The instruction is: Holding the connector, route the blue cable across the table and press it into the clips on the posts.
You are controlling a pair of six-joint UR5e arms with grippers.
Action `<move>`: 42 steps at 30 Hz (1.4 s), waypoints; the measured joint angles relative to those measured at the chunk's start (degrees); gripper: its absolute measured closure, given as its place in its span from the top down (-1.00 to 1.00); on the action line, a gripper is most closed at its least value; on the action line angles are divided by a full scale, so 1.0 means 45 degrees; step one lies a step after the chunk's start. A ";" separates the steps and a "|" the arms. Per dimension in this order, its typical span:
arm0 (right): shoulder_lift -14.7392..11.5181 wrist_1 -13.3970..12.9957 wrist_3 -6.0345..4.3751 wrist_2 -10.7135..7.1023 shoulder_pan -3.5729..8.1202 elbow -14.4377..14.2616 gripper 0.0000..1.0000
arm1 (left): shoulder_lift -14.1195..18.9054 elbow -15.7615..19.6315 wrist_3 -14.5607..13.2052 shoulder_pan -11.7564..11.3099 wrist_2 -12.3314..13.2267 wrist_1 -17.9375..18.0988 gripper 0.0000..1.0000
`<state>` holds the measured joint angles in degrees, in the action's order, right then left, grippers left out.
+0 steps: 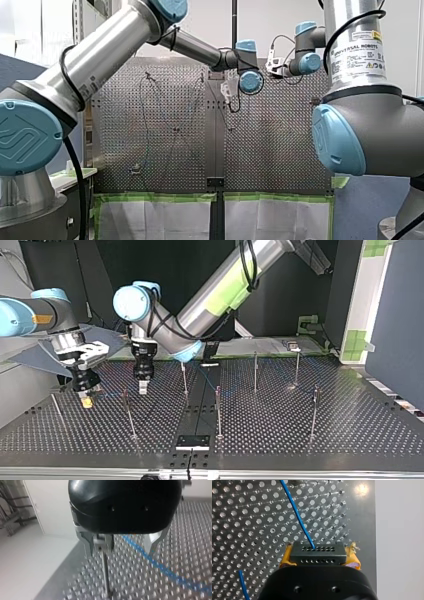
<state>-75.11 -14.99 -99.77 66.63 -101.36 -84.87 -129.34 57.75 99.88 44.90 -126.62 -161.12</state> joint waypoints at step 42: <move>-0.0134 0.0056 -0.0022 0.0013 -0.0081 -0.0002 -1.00 | 0.4470 0.4725 0.2244 0.1177 -0.0138 0.0841 1.00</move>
<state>-75.72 -14.74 -99.87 66.69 -101.73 -84.88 -109.23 79.02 109.98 50.20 -127.24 -157.34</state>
